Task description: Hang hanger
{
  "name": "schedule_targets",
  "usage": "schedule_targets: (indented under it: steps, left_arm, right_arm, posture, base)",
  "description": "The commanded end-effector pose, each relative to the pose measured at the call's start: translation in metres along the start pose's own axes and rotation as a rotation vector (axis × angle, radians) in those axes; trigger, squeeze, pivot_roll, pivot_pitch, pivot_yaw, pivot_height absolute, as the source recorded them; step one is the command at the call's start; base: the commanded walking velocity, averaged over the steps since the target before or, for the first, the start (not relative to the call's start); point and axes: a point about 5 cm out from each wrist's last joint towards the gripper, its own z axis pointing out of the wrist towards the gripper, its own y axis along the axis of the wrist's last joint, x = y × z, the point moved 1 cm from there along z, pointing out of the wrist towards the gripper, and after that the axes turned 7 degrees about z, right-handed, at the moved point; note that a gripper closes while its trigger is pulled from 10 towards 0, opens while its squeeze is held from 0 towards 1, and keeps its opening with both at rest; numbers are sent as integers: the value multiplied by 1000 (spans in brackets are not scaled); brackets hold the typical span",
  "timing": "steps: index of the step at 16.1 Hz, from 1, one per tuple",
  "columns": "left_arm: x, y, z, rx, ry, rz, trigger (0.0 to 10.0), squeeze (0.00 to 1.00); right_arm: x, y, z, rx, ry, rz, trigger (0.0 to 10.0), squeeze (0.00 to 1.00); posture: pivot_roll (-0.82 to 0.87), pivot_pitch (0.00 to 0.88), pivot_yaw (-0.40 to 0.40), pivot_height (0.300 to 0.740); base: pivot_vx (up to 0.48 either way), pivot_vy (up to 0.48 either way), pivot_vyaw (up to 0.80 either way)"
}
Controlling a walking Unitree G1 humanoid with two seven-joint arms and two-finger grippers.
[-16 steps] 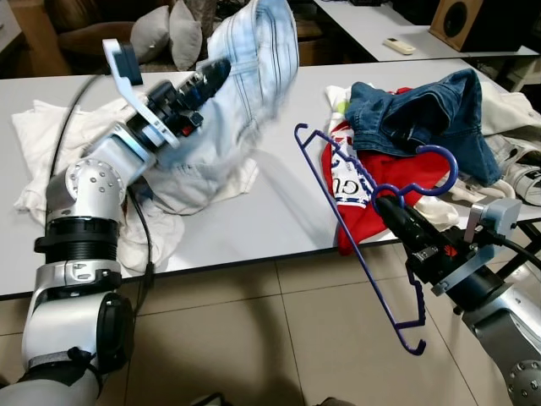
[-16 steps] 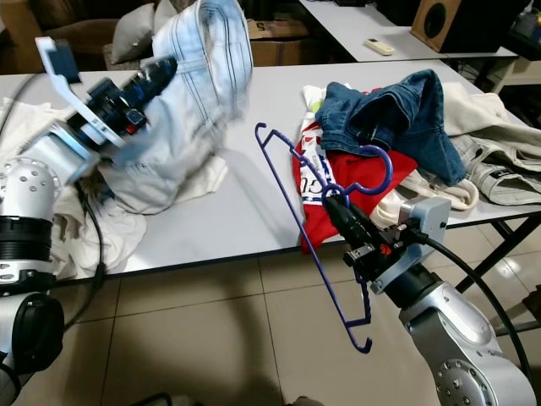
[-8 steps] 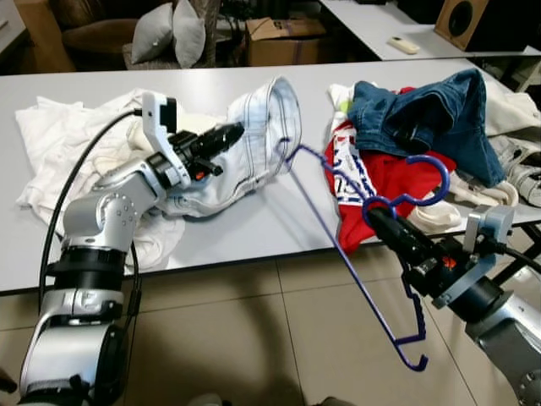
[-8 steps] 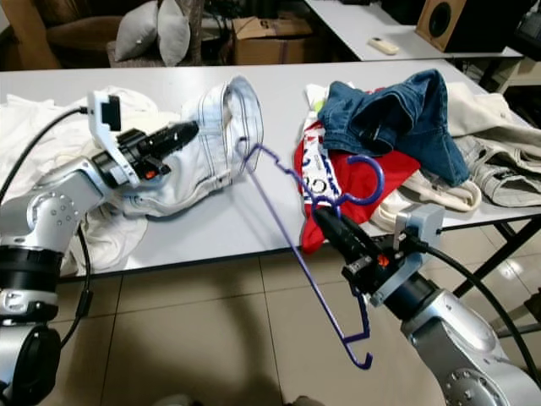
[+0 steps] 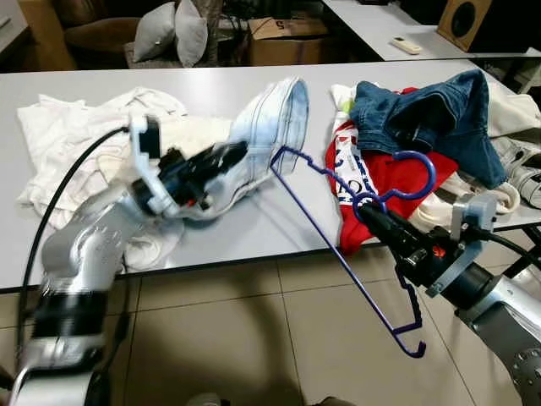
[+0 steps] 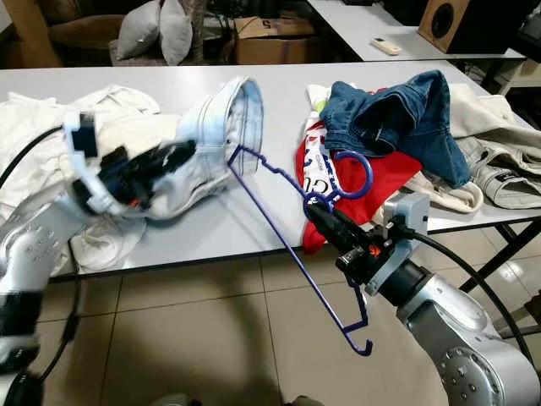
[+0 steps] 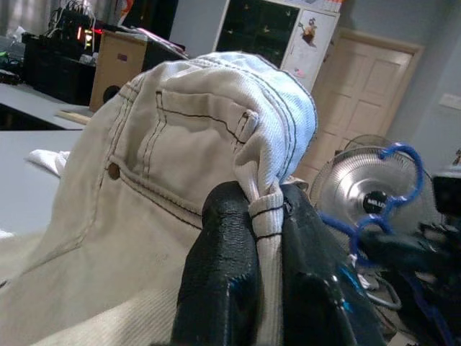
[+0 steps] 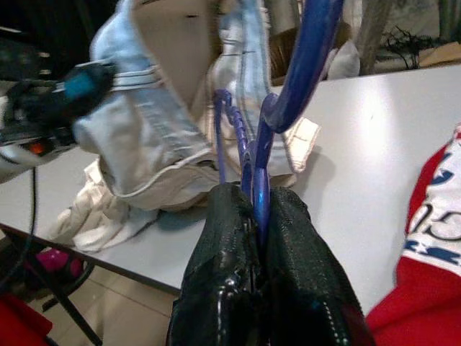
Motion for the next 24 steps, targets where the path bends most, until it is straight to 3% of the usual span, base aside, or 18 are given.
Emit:
schedule_targets:
  steps: [1,4,5,6,7,9,11,12,14,15,17,19,21,22,23,24]
  left_arm:
    - [-6,11,-8,-40,-30,44,0,0]
    - [-12,2,-20,11,-40,69,0,0]
    - [-14,-6,-21,72,-29,101,7804,0]
    - [-16,-23,-25,188,-23,167,10000,0]
    - [-18,-35,-29,255,-34,196,10000,0]
    - [-22,-49,-41,348,-47,240,10000,1000]
    - [-26,-50,-50,402,-71,254,10000,1000]
    - [-26,-39,-50,372,-59,250,10000,1000]
    - [-22,3,-27,182,-50,248,10000,1000]
    - [-22,11,-22,147,-58,245,10000,1000]
    - [-24,36,12,64,-113,269,10000,1000]
    - [-24,39,32,56,-104,271,10000,1000]
    - [-19,31,57,140,-31,278,10000,1000]
    - [-16,26,61,180,-6,305,10000,1000]
    - [-11,16,66,252,38,360,10000,800]
    - [-6,10,66,298,79,403,10000,0]
  right_arm:
    - [-2,5,0,0,-2,-24,10000,0]
    - [-3,5,2,12,21,-36,10000,0]
    - [-3,7,4,7,24,-47,10000,0]
    - [-4,11,8,-11,25,-59,10000,0]
    - [-4,13,11,-23,28,-65,10000,0]
    - [-2,19,16,-48,42,-87,10000,0]
    - [1,25,19,-69,56,-97,10000,0]
    - [3,26,21,-74,70,-103,10000,0]
    - [9,25,26,-70,105,-105,10000,0]
    - [10,24,27,-69,112,-106,10000,0]
    - [15,22,32,-73,132,-104,10000,0]
    - [16,21,34,-78,136,-103,10000,0]
    - [18,20,36,-84,142,-106,10000,0]
    - [18,20,37,-86,143,-108,10000,0]
    - [20,20,37,-89,143,-111,10000,0]
    - [20,19,36,-91,142,-113,10000,0]
  posture:
    - [-21,0,-39,723]
    - [-20,0,-42,723]
    - [-20,0,-43,723]
    - [-20,0,-43,723]
    - [-17,0,-42,723]
    - [-18,0,-39,723]
    - [-15,0,-39,723]
    - [-15,0,-39,723]
    - [-1,0,-40,723]
    - [-1,0,-39,723]
    - [4,0,-29,723]
    - [6,0,-21,723]
    - [0,0,-8,723]
    - [-3,0,-3,723]
    - [-8,0,2,723]
    - [-11,0,4,723]
  base:
    - [0,0,0]
    - [0,0,0]
    - [0,0,0]
    - [0,0,0]
    - [0,0,0]
    - [0,0,0]
    - [0,0,0]
    - [0,0,0]
    - [0,0,0]
    - [0,0,0]
    - [0,0,0]
    - [0,0,0]
    - [0,0,0]
    - [0,0,0]
    - [0,0,0]
    - [0,0,0]
